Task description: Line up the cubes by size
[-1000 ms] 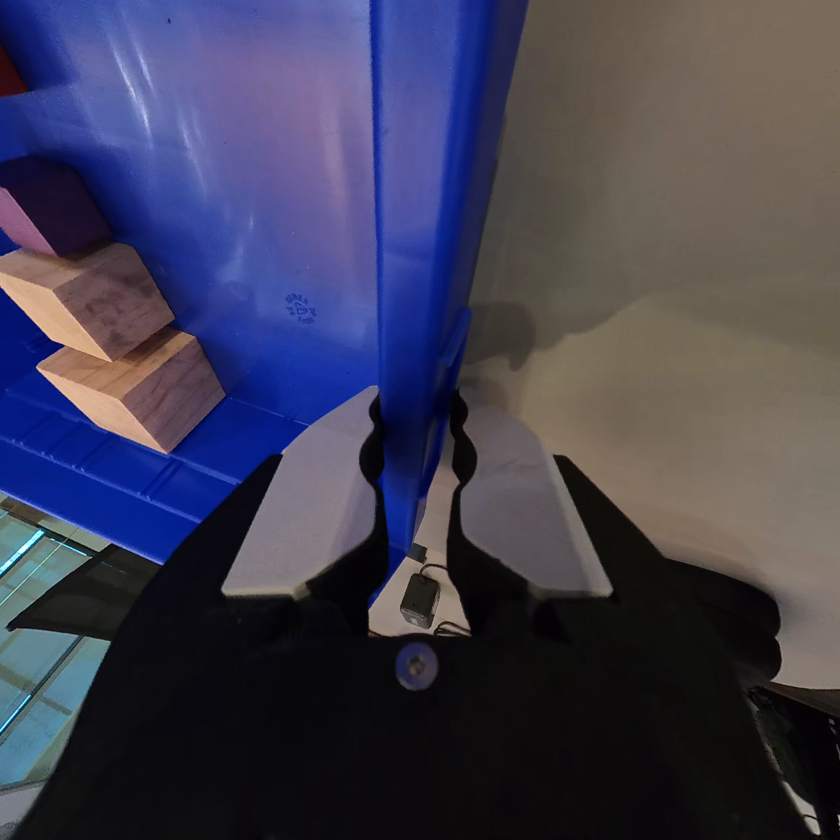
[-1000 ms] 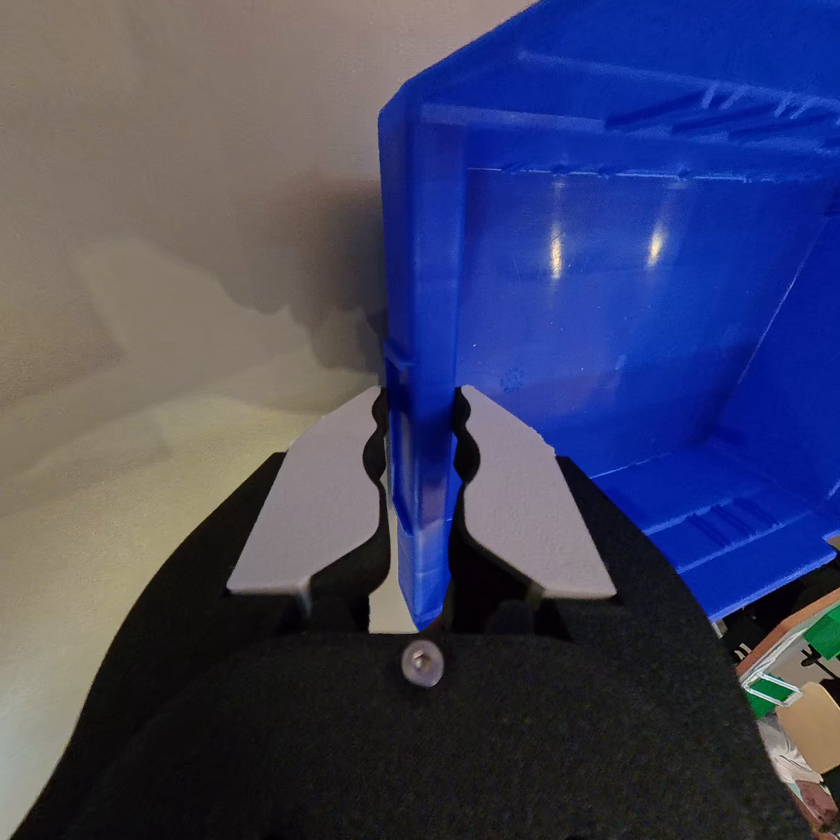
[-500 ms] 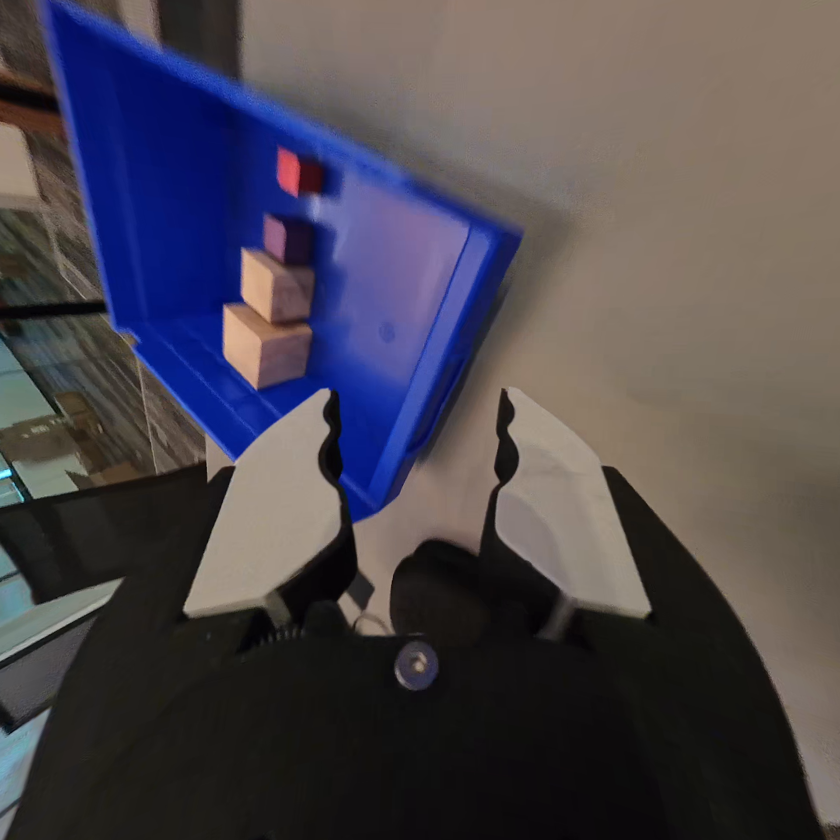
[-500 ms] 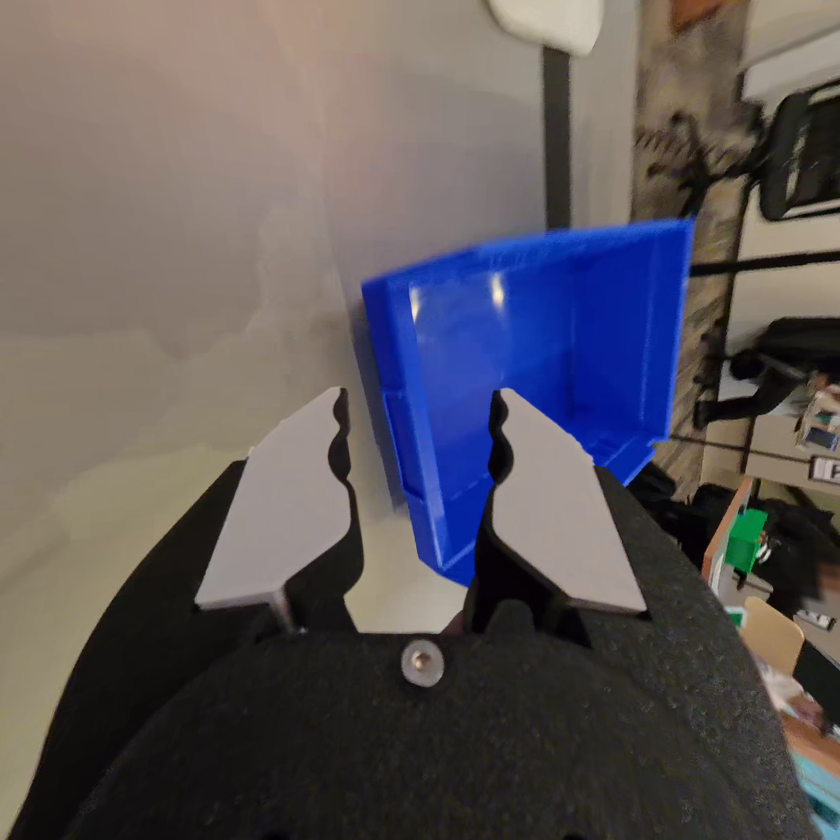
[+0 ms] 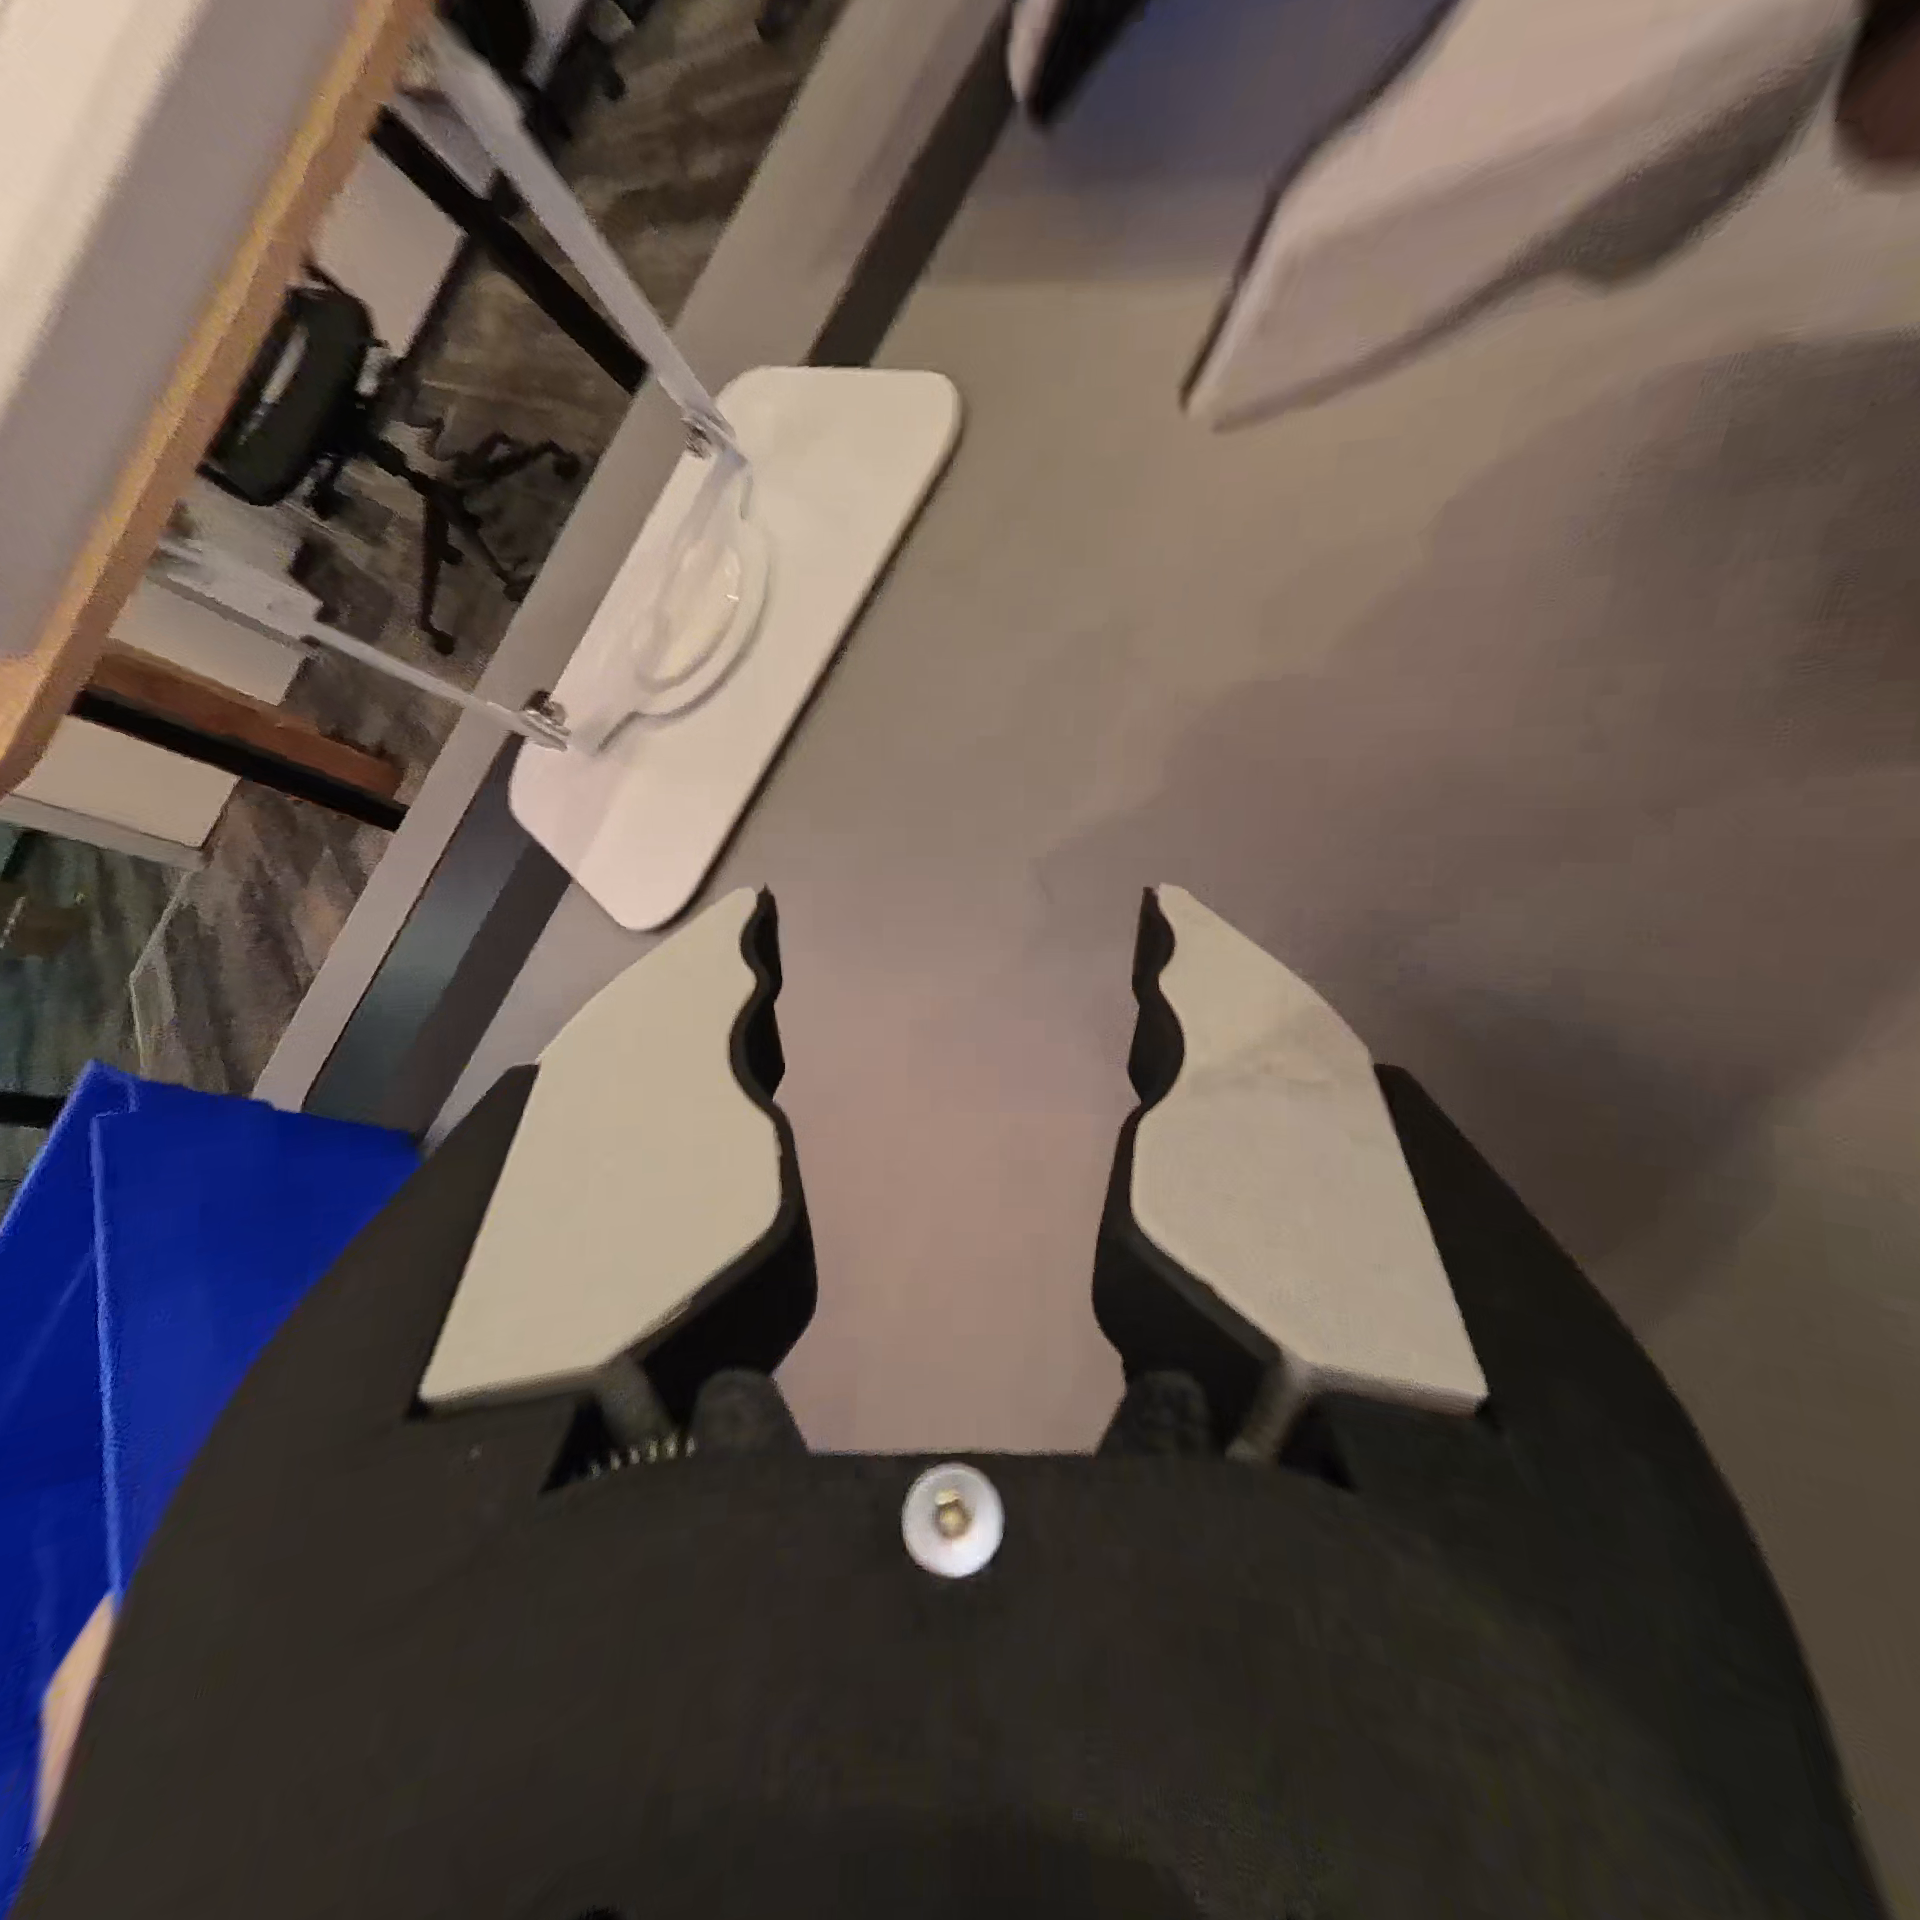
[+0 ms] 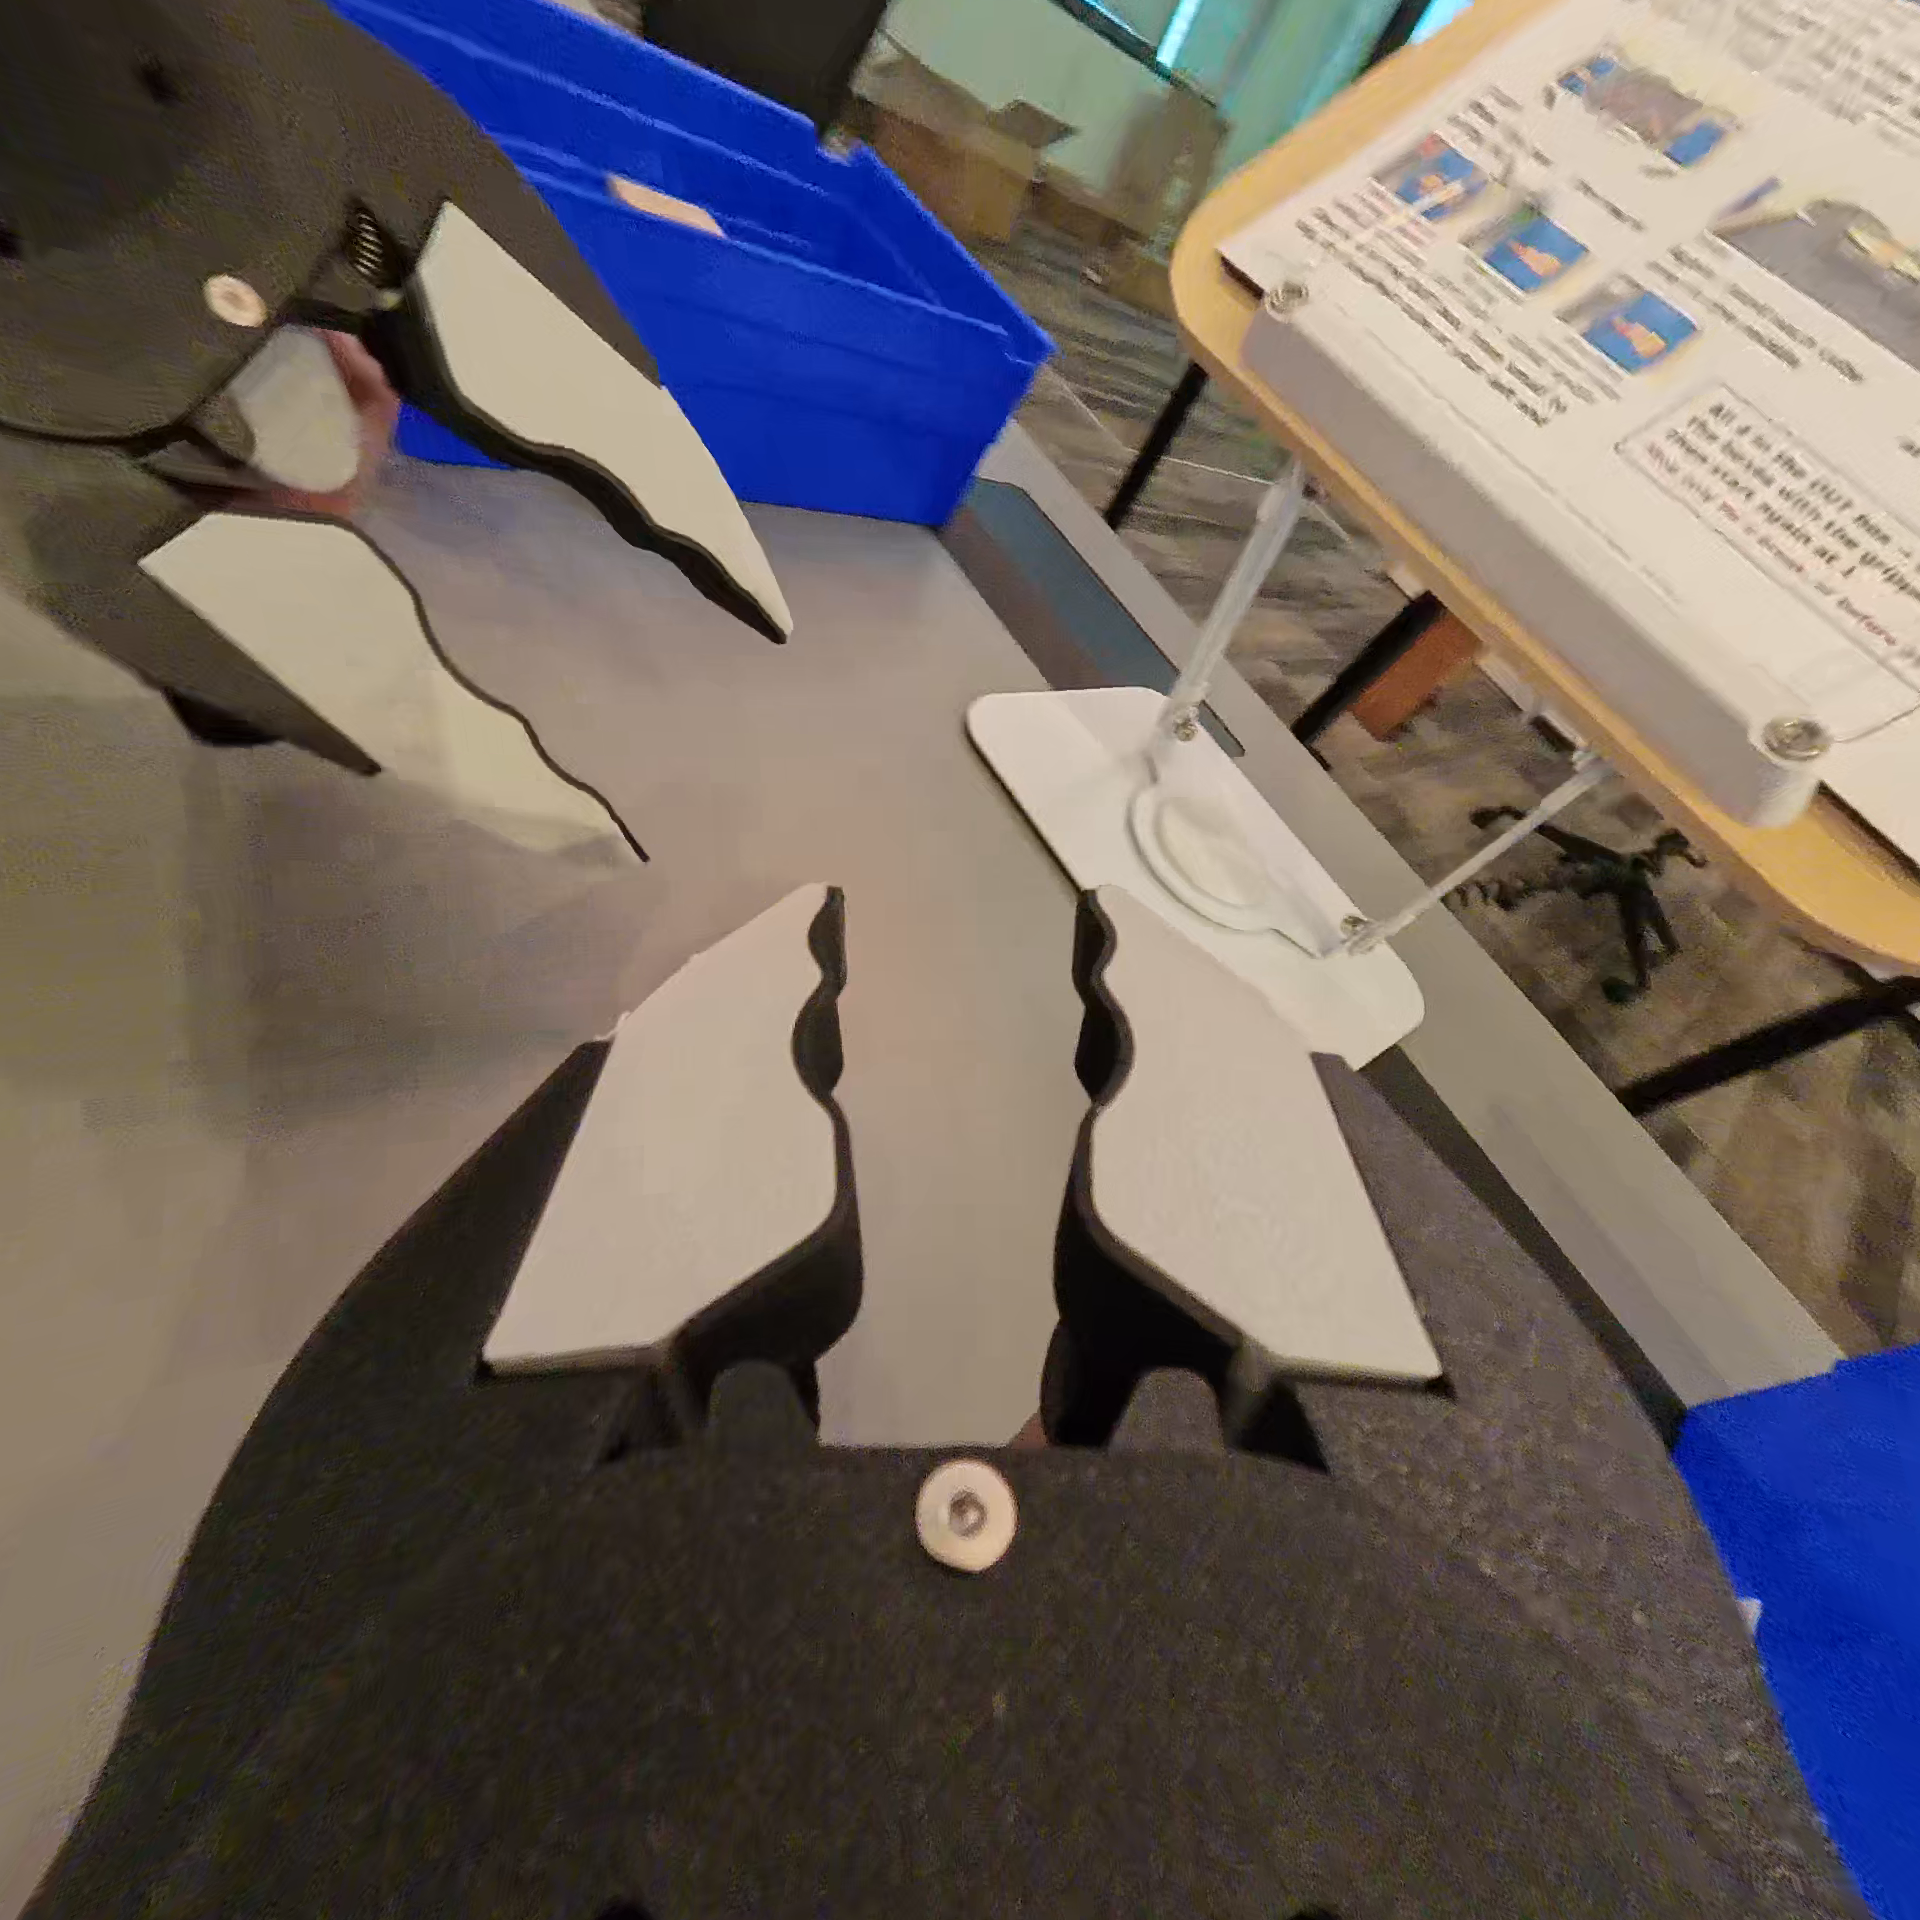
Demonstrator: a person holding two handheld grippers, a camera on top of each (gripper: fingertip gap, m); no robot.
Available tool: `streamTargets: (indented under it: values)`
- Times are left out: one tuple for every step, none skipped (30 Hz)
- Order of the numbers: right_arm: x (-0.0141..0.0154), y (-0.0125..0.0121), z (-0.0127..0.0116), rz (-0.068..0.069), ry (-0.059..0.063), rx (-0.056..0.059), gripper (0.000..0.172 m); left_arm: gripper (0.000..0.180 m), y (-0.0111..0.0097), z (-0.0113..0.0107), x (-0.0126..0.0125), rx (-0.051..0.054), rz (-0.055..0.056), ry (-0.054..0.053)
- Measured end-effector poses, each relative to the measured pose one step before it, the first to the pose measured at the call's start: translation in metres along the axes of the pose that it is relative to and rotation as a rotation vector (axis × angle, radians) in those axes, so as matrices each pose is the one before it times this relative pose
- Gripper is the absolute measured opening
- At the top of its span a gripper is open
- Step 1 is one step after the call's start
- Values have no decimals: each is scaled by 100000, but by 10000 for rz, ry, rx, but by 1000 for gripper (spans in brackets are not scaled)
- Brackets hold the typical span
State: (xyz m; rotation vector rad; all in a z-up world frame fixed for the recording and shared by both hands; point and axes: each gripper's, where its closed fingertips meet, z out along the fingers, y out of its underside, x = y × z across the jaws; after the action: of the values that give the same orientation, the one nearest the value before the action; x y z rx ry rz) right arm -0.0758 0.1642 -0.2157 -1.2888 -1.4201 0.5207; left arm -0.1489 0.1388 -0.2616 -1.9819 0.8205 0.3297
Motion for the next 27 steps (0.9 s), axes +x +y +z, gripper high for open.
streamTargets:
  values:
    - [385,316,1094,0,277,-21,42,64,-104,694,-900,218,-268,-474]
    - [554,242,902,116,375,74,42,61,56,634,-778,210,-249,-420]
    - [415,281,717,278,253,87,41,58,159,530,-492,188,-307,-246]
    - [449,316,508,393,289,130,39,56,291,380,-485,174,-241,-296]
    - [311,297,282,390,247,206,39,54,604,295,-330,35,-7,-272]
    - [62,386,155,215,151,173,37,50,954,285,-5,-203,156,-91]
    - [-450,555,153,-115,-141,-25,37,46,963,219,326,-356,150,185]
    - [-499,246,49,-528,-153,-145,36,44,382,-24,-30,-79,40,20]
    - [1,23,-28,-623,230,67,35,39,-138,-223,-336,200,-17,-111]
    - [-93,66,-30,-444,139,66,33,36,-169,-167,-253,151,-91,-25]
    - [-36,65,14,-205,103,-35,33,36,61,35,-106,-12,-154,47]
    - [-71,26,37,-37,-6,-35,33,36,307,182,-21,-154,-152,86]
    - [-2,35,13,-3,5,-8,33,36,259,151,-112,-159,-42,11]
    - [83,-7,-22,9,59,17,33,36,-35,36,-172,55,30,-33]
    - [30,-7,-9,10,15,17,33,36,-45,1,16,75,-23,84]
    - [-75,9,7,-33,-32,-8,33,36,141,15,-42,-74,-33,28]
    - [-113,14,14,-101,-8,-14,33,36,128,26,-39,-69,-2,-14]
    - [-197,12,18,-156,-32,-12,33,36,28,9,92,-23,41,48]
    - [-238,12,33,-190,-36,-22,33,36,-7,2,102,4,74,26]
    - [-176,52,60,-193,23,-58,33,36,8,25,60,-15,56,-2]
    - [-217,57,62,-182,-27,-59,33,36,19,32,24,-30,31,-10]
    - [-155,18,34,-129,-20,-22,33,36,49,37,-2,-43,8,-4]
    - [-77,9,12,-71,-1,-16,33,36,20,23,-1,-18,-15,11]
    - [0,21,12,-17,12,-18,33,36,-23,-3,2,14,-18,23]
    - [-2,-14,-10,13,-11,19,33,36,-17,-23,9,24,0,9]
    - [47,-39,-33,37,11,36,33,36,-12,1,43,8,20,25]
    - [95,12,-14,49,38,1,33,36,20,30,79,-27,46,28]
